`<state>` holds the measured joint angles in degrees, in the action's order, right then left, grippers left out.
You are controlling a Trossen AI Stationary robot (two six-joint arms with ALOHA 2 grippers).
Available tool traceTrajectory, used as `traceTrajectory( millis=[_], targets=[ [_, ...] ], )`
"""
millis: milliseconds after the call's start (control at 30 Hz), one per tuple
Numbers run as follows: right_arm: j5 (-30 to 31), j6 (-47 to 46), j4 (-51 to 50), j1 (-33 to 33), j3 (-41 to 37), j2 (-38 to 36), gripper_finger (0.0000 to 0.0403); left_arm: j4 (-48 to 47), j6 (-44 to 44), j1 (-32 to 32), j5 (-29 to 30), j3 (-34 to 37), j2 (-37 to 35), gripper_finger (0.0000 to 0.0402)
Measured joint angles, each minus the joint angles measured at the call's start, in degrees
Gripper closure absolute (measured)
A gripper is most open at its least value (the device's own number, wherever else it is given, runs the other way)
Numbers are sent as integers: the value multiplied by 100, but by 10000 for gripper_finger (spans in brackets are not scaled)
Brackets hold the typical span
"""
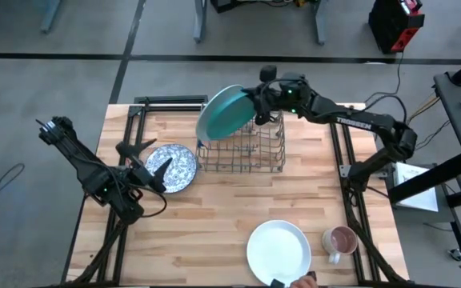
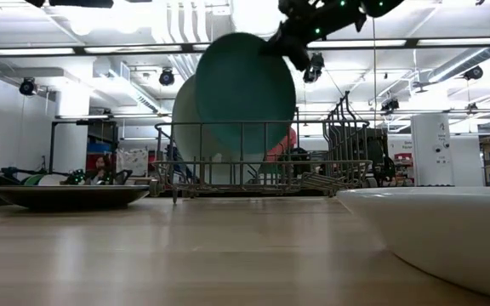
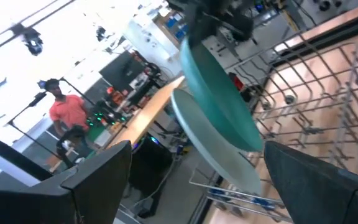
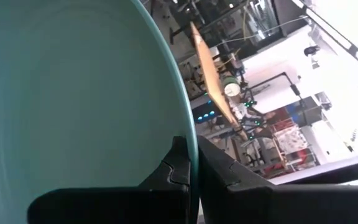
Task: Sort dishes
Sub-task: Put the green plate into the dish rack
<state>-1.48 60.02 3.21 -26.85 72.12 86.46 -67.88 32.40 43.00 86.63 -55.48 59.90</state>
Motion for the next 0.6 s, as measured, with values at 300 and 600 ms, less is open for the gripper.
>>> traceTrajectory(
  millis=[300,600],
  targets=[
    [2,169,17,4,-4,426,401,-9,-190,0,347,162,-254,47],
    [1,167,60,11,-4,772,401,-15,-191,0,346,266,-454,47]
  ],
)
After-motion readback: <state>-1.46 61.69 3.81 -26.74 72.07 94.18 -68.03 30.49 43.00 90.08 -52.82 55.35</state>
